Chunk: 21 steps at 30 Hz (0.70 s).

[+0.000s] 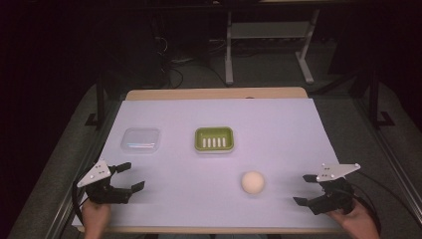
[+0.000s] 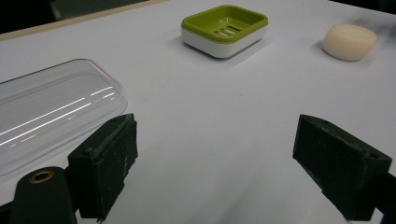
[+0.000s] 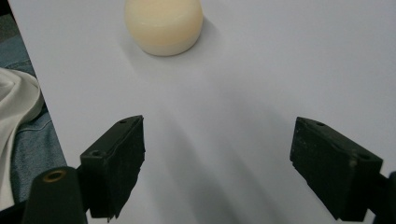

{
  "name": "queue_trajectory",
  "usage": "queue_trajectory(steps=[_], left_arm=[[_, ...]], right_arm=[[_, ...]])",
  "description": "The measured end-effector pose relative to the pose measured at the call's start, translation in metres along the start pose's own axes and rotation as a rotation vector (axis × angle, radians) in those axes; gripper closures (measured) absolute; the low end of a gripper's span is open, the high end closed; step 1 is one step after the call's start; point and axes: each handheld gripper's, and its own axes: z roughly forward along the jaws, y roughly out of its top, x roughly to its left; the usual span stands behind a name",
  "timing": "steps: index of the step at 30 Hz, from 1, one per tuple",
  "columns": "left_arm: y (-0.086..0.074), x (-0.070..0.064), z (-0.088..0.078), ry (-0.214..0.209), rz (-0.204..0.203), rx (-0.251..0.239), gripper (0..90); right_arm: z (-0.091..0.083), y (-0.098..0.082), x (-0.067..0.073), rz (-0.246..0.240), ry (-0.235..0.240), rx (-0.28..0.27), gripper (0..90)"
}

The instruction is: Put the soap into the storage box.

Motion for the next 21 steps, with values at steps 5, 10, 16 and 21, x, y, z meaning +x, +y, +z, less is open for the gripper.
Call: queue_trajectory(steps=[5,10,16,21], left_arm=[[0.0,0.0,0.0,0.002,0.002,0.005,13.2],[-0.001,0.0,0.0,0.003,-0.014,-0.002,13.2],[0.0,-0.001,0.004,-0.005,0.003,0.013,13.2],[-0.001,-0.001,0.004,-0.004,-0.005,0.011,13.2]], right_arm=[[0.002,0.002,0.001,-0.004,0.008,0.011,17.0],[0.007,0.005,0.002,0.005,0.008,0.033,16.9],[0.011,0.01,0.004,-0.005,0.012,0.045,16.5],[0.018,0.017,0.003,-0.007,0.024,0.077,16.5]])
